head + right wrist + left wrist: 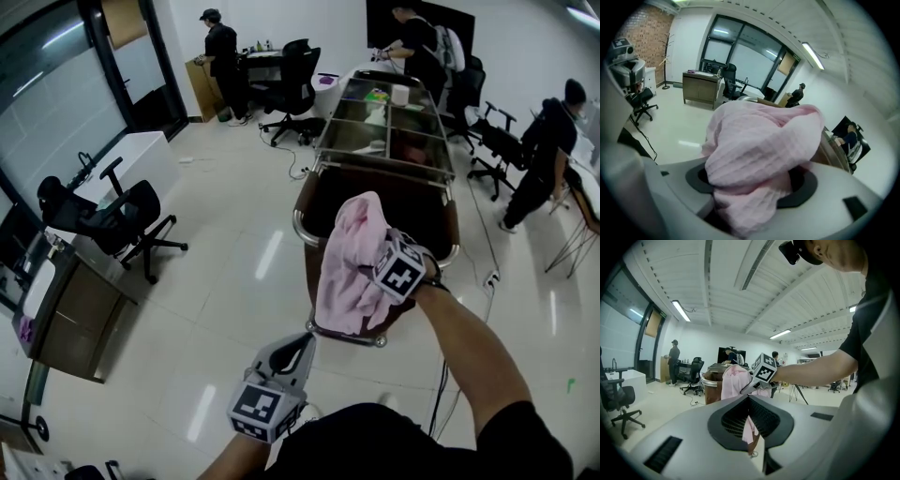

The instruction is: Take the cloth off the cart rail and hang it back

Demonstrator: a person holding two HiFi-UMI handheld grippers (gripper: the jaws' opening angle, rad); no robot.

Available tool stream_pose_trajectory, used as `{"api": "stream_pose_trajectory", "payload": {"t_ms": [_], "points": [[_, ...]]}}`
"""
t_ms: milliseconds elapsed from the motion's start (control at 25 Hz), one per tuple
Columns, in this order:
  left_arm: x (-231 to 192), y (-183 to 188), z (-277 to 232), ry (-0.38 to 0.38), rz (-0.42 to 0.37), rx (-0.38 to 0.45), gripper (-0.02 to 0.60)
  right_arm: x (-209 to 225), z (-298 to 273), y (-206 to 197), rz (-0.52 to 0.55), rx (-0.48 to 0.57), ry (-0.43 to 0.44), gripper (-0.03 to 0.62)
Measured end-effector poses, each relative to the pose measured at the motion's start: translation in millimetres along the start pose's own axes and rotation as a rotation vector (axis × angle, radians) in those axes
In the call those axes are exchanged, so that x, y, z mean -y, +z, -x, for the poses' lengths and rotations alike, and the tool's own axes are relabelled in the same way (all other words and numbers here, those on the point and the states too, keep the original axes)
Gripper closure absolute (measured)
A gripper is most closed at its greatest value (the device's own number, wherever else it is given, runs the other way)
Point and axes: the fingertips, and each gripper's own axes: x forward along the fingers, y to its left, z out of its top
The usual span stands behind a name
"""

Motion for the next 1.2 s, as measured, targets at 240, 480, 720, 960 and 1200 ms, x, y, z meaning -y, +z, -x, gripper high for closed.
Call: {"api": "stream_pose_trajectory", "payload": {"t_ms": [240, 480, 720, 960, 1200], "points": [[-0.7, 3.2, -1.8, 0.014, -0.001, -0.002, 0.581, 1.1, 27.2, 17.2, -0.05, 0.123, -0.053, 0.337], [7.5, 9.6, -2.8, 0.006, -0.016, 0.008, 0.581, 12.3, 69.2, 25.2, -0.31, 0.352, -0.035, 0.387], [14.3, 17.1, -10.9, -0.002, -0.035, 0.023, 0.581, 34.9, 146.6, 27.0, -0.436, 0.586, -0.058, 0.391], [23.1, 33.3, -15.6, -0.023, -0.039, 0.073, 0.581, 53.4, 241.2, 16.5, -0.466, 0.751, -0.115, 0.391], [32.5, 36.6, -27.1, -0.057, -0.052, 0.067, 0.581, 57.0, 327.5, -33.6, -0.584, 0.893, -0.138, 0.391]]}}
